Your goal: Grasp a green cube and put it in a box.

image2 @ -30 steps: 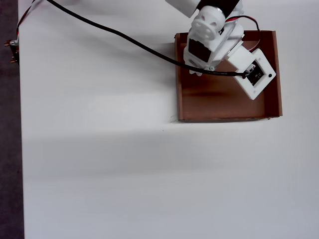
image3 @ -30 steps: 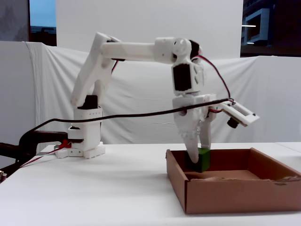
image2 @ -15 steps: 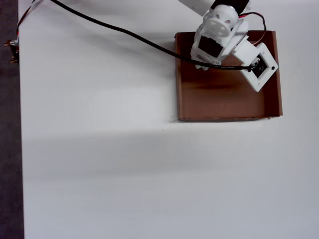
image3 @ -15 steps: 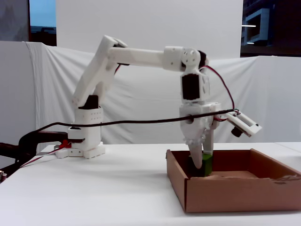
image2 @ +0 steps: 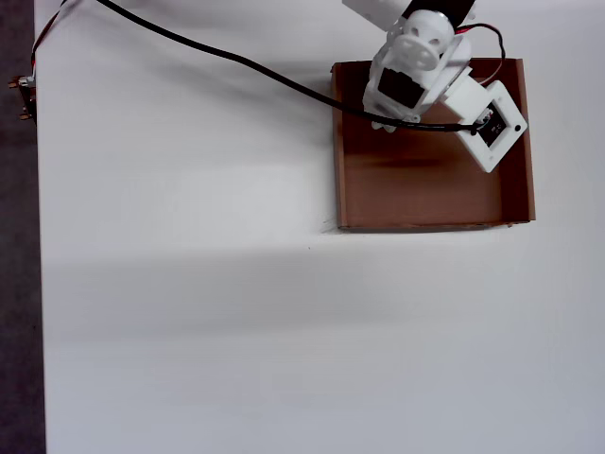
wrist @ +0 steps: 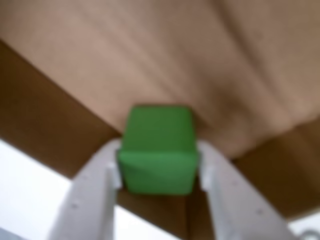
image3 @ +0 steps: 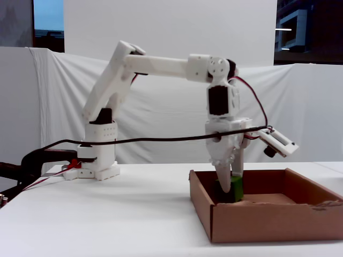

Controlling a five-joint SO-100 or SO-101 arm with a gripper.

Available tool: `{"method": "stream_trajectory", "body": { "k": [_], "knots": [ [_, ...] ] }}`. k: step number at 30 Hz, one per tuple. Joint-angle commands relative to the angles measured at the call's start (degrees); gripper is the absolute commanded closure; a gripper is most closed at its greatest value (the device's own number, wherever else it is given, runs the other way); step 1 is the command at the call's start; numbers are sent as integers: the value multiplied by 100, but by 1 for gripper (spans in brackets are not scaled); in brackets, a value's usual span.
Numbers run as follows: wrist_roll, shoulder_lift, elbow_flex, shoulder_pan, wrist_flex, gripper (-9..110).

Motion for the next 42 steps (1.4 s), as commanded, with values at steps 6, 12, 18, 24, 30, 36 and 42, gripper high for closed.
{"method": "stream_trajectory", "body": {
  "k": [6, 12, 18, 24, 30, 36, 42],
  "knots": [
    [9, 589, -141, 158, 18, 80],
    [396, 3138, 1494, 914, 26, 80],
    [448, 6416, 4755, 2048, -9, 80],
    [782, 9334, 7356, 3472, 536, 80],
    [1090, 10907, 8508, 4491, 1116, 80],
    [1538, 12015, 9431, 4913, 1204, 80],
    [2180, 12612, 9896, 4992, 835, 80]
  ]
}}
